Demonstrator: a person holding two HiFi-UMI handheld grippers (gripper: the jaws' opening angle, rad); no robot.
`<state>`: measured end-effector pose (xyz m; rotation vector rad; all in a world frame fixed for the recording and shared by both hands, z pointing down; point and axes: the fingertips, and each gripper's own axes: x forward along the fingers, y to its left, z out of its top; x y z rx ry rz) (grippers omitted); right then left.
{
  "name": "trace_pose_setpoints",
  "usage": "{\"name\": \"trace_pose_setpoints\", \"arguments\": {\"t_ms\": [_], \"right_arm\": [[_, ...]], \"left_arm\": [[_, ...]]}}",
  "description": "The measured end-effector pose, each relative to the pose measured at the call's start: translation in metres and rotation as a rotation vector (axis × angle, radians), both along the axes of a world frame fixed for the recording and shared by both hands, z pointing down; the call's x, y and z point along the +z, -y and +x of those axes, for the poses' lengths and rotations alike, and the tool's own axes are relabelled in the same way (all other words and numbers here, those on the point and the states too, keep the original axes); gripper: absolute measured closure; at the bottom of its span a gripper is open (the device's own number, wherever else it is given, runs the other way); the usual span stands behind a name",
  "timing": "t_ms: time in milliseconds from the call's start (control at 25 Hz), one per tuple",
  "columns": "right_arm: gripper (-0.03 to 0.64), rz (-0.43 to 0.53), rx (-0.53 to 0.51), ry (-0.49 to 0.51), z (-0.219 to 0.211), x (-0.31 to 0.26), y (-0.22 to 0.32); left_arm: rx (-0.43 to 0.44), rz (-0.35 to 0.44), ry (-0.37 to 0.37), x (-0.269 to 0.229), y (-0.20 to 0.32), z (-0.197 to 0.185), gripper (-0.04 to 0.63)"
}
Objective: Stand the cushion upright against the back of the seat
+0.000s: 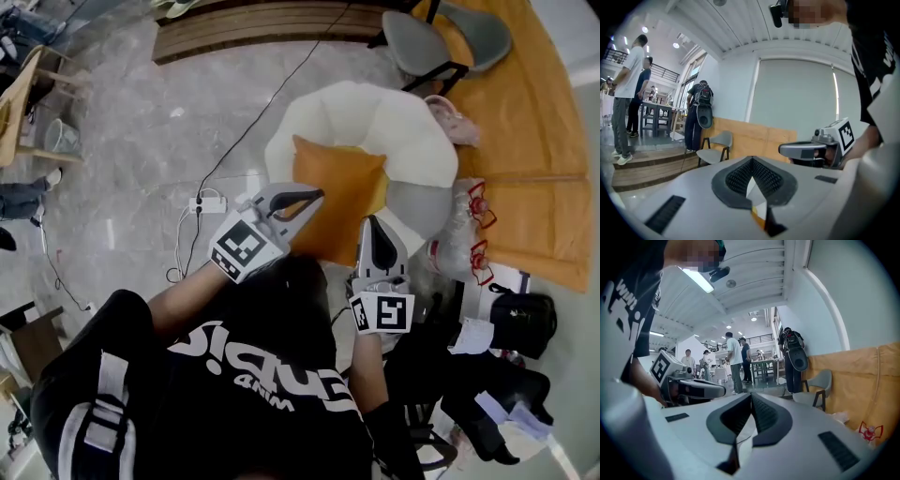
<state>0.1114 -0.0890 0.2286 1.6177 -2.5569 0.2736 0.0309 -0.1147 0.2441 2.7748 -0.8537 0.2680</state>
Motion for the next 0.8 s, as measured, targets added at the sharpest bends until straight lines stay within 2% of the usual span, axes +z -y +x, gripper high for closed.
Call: {"name": "trace_pose_setpoints", "arguments": {"t_ms": [360,800], "right_arm": [[0.595,-0.106,-0.050,-0.002,0.010,0.078,0.031],[0.594,-0.257,-0.086,-0.016,0.022,0.220,0.070]], "left_arm": [[-0.053,-0.103,0.063,0.083,0.033,0.006,0.589],[-0.068,-0.276,0.136,0.231,0.064,0.008,0.588]]}}
